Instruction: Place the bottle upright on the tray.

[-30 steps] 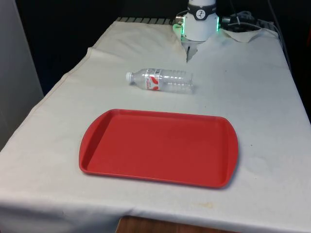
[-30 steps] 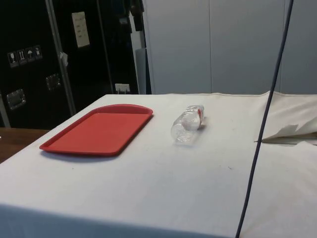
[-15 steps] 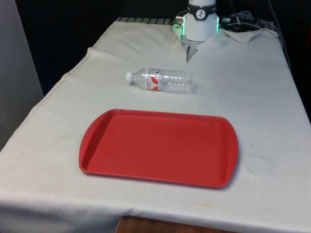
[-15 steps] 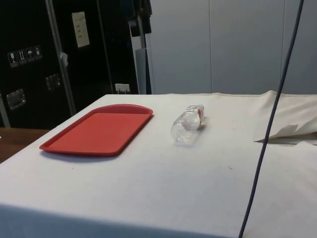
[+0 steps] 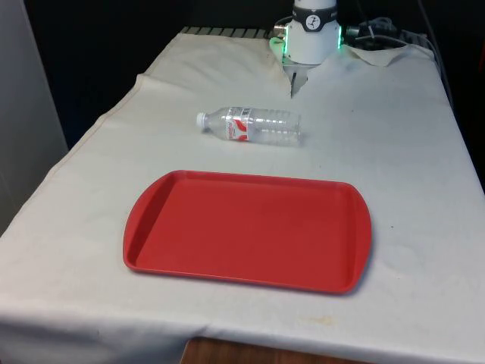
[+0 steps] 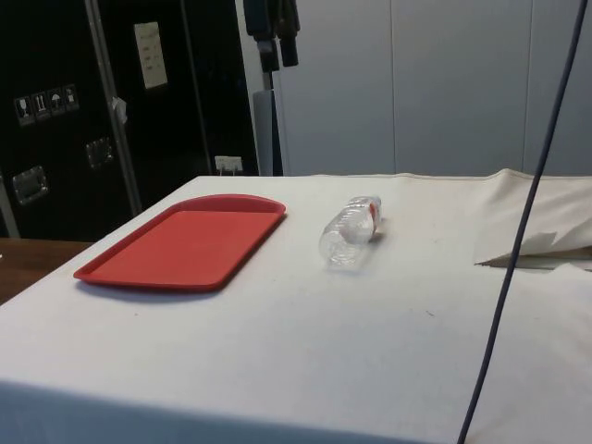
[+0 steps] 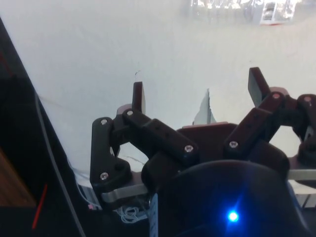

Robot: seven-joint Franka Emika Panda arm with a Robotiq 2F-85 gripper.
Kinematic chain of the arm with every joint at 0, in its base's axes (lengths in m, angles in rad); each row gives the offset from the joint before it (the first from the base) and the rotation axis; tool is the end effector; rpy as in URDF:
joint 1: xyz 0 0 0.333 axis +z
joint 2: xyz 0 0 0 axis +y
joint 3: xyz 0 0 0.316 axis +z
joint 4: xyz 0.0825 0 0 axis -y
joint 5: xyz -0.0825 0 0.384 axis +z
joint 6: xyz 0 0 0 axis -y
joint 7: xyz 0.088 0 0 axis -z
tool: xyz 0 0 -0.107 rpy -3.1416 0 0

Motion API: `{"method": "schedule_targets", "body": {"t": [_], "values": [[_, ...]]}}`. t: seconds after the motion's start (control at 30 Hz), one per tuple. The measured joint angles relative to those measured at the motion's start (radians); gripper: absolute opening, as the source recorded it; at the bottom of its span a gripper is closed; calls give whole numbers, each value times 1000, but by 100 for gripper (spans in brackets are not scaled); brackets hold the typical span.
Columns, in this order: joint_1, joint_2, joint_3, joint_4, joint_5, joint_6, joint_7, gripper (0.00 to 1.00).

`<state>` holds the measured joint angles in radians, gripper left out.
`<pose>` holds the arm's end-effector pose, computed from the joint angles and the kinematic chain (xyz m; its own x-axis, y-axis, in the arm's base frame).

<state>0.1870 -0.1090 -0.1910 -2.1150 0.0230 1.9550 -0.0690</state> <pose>0.5133 -0.0025 0.4567 0.9970 0.0585 -0.0502 0.0562 -0.9974 -0.0450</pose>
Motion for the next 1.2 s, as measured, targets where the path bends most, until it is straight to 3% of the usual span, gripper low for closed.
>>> {"method": "schedule_targets", "body": {"t": [0.7,0.97,1.2], "values": [[-1,-86,1,-115,-1,40,1,100],[-3,-91,-5,-130,-28,55,1,100],[-5,-98,-11,-166,-58,108,3,100]]}}
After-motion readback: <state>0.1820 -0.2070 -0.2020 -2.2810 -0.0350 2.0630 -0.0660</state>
